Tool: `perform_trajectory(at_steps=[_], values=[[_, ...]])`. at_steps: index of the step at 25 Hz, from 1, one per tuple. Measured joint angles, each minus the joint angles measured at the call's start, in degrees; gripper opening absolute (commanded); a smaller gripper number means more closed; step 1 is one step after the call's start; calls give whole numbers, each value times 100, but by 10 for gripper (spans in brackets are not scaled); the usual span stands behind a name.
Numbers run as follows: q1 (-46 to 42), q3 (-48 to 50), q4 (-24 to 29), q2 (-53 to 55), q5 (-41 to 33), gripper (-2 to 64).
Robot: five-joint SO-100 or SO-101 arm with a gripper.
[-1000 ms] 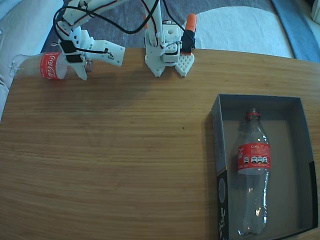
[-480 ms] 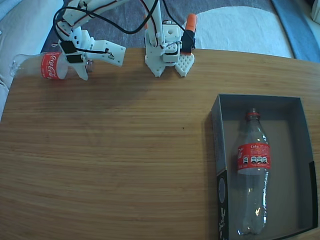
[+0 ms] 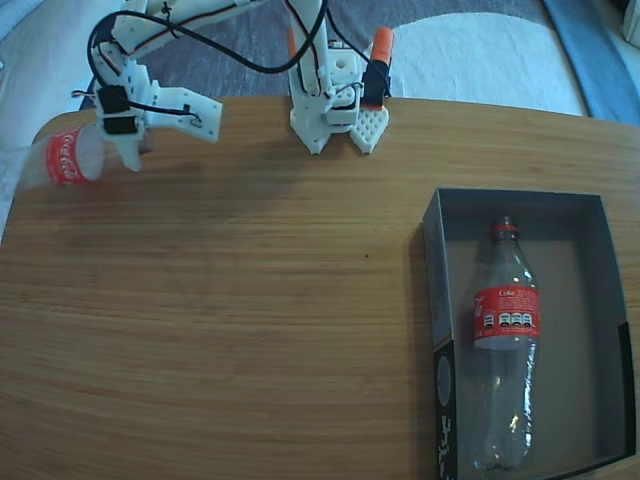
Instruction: Grasp the bottles and put them in the box.
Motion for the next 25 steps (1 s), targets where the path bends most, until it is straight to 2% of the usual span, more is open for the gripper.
perform_trajectory(at_steps=[3,8,13,18,25], values=[[-369,-316,123,0,0,-3],[-1028,-773,659,0,0,-3],[-1485,-817,773,-9,0,-3],[-2197,-1274,1125,-9,0,-3],[-2769,-1758,1292,-9,0,-3]])
